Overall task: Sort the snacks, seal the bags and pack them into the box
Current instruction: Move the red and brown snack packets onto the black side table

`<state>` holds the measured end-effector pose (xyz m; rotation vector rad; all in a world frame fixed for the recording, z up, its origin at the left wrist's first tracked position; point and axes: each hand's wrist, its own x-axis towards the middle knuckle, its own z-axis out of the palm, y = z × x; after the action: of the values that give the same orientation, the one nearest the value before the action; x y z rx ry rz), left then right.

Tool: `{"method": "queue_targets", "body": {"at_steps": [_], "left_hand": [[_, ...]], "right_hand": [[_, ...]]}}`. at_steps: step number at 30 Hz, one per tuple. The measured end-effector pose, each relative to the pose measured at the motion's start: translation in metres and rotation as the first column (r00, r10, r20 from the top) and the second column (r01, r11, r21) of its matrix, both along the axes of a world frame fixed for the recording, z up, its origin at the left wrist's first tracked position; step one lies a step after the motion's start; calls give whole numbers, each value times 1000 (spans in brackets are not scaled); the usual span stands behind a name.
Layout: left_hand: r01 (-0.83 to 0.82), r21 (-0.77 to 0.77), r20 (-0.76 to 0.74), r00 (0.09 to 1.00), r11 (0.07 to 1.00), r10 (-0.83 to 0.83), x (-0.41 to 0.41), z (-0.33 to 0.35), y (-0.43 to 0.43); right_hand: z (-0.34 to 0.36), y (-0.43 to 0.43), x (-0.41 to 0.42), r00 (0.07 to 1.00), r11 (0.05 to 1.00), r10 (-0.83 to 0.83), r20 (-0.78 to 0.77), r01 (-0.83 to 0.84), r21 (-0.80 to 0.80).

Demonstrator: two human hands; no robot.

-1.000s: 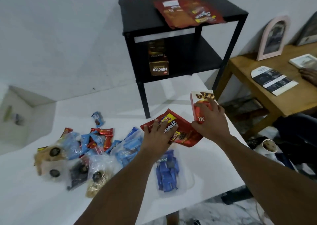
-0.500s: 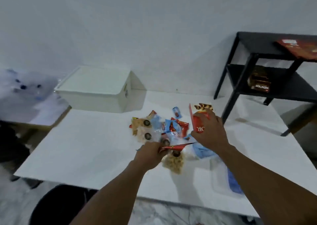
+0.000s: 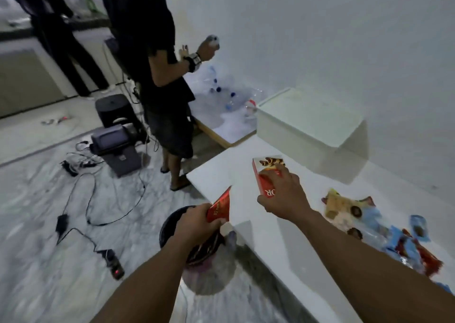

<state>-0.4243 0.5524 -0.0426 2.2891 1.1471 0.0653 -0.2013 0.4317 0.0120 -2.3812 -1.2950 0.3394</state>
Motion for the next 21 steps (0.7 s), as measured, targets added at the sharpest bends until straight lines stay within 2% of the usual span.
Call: {"method": "queue_targets", "body": {"at_steps": [4, 8, 15, 21], "left_hand": [[-123, 129, -66, 989, 984, 133, -36, -11, 10], [-156, 190, -177, 966, 969, 190, -64, -34, 21], [-224, 113, -201, 949, 968, 243, -103, -96, 56], [-279, -47, -189, 945, 959, 266, -128, -149, 123]], "right_hand": [[-23, 58, -31, 977, 976, 212, -28, -213, -49], [-53, 99, -65, 938, 937, 329, -106, -338, -87], [-115, 151, -108, 891, 883, 383, -245, -431, -186], [-166, 199, -141, 902, 880, 291, -319, -383, -281]]}}
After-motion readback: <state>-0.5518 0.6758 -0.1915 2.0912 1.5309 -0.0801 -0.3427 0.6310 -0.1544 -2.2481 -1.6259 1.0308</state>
